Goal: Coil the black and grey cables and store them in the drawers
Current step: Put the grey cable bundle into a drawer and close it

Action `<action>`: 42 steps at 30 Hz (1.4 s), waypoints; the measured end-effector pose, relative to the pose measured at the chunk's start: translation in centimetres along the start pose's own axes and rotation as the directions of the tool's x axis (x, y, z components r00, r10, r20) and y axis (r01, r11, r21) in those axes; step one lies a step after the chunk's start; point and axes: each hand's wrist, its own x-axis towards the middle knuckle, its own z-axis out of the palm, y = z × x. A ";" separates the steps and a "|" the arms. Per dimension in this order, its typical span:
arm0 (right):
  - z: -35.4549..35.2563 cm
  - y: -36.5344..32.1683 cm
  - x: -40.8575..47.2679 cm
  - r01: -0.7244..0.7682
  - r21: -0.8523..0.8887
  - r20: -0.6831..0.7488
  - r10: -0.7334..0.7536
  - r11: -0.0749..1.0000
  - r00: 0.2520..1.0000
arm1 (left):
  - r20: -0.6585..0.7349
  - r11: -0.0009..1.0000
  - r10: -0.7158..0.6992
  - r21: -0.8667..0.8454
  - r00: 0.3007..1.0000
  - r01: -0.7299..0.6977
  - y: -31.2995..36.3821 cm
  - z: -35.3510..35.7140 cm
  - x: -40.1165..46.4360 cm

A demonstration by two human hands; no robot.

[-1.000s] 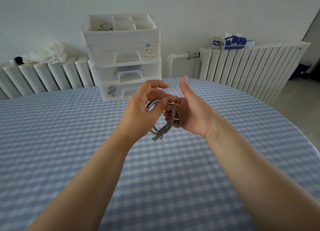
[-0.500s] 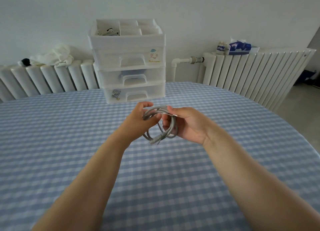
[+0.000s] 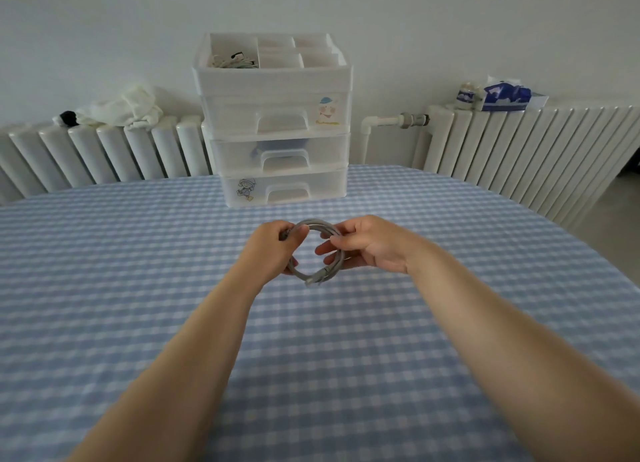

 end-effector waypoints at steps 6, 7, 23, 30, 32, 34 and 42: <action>-0.1 -1.0 4.2 -0.054 -0.453 -0.194 -0.039 0.890 0.980 | 0.036 1.000 -0.013 0.023 0.999 0.012 -0.1 0.2 2.8; -0.2 -0.9 5.0 -0.040 -0.496 -0.227 -0.086 0.867 0.970 | 0.042 1.000 -0.024 0.007 0.999 0.024 0.0 0.2 3.1; -2.5 -7.2 13.1 0.214 -0.516 -0.346 -0.430 0.829 0.834 | 0.203 0.203 -0.370 -0.935 0.907 0.292 -2.3 0.3 11.7; -2.2 -8.3 13.0 0.164 -0.367 -0.360 -0.302 0.916 0.883 | 0.182 0.067 -0.465 -0.969 0.866 0.239 -1.8 1.6 10.4; -1.9 -8.5 13.0 0.150 -0.331 -0.361 -0.272 0.932 0.892 | 0.147 0.094 -0.533 -0.968 0.833 0.232 -1.1 2.0 9.5; -1.9 -8.7 12.9 0.145 -0.302 -0.366 -0.255 0.942 0.895 | 0.119 0.137 -0.596 -0.959 0.794 0.246 -0.5 2.5 8.3; -2.3 -7.1 12.6 0.088 -0.238 -0.363 -0.173 0.967 0.916 | 0.018 0.420 -0.627 -0.835 0.779 0.357 -1.0 2.8 5.6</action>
